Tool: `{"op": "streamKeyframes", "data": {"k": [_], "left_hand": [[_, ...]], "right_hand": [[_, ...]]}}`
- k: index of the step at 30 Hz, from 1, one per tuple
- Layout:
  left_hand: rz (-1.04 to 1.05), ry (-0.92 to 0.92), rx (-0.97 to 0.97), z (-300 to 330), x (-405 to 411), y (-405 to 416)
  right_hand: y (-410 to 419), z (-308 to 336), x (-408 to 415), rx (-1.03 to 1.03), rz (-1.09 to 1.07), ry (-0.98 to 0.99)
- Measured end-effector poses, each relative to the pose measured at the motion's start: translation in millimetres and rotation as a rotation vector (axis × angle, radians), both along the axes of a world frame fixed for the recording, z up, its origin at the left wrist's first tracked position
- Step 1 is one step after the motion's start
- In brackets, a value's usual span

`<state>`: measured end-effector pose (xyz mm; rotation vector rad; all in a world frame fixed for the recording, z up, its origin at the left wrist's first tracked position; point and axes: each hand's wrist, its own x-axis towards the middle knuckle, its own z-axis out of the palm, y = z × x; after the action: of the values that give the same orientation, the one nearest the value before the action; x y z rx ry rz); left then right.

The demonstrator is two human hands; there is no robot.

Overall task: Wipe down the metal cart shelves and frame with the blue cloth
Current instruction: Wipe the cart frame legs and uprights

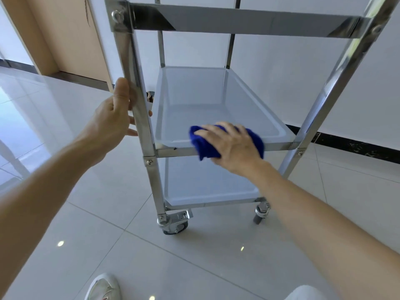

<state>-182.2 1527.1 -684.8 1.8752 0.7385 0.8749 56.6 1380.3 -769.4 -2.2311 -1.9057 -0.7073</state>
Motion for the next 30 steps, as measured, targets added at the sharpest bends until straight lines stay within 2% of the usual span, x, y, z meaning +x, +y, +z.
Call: {"op": "streamKeyframes", "data": {"k": [5,9,14,16,21,24,26,27,30], "left_hand": [[0.015,-0.011,0.008,1.0,-0.5,-1.0],[0.006,-0.055,0.013,1.0,3.7,-8.9],[0.026,-0.108,-0.012,-5.8,2.3,-9.3],[-0.028,-0.053,0.005,-14.0,0.3,-6.8],[-0.012,0.303,0.007,-38.7,-6.9,-0.1],[-0.021,0.332,-0.116,-50.8,-8.3,-1.3],[-0.035,0.331,-0.156,-58.4,-6.8,-2.2],[-0.039,0.324,-0.161,-61.2,-5.1,-2.4],[-0.014,0.303,-0.122,-62.5,0.9,-2.4]], "right_hand": [[-68.9,5.0,66.3,-0.011,-0.178,0.018],[-72.0,0.4,65.2,-0.017,-0.222,0.031],[-74.5,-18.2,47.1,0.117,-0.228,0.062],[-78.9,-28.2,37.5,0.189,-0.208,0.101],[-91.9,-49.2,14.6,0.36,-0.106,0.204],[-99.9,-66.4,0.8,0.419,-0.015,0.289],[-103.0,-81.1,-7.0,0.349,0.05,0.419],[-102.9,-88.5,-9.9,0.274,0.041,0.564],[-91.2,-105.9,-14.6,-0.012,-0.206,1.076]]}}
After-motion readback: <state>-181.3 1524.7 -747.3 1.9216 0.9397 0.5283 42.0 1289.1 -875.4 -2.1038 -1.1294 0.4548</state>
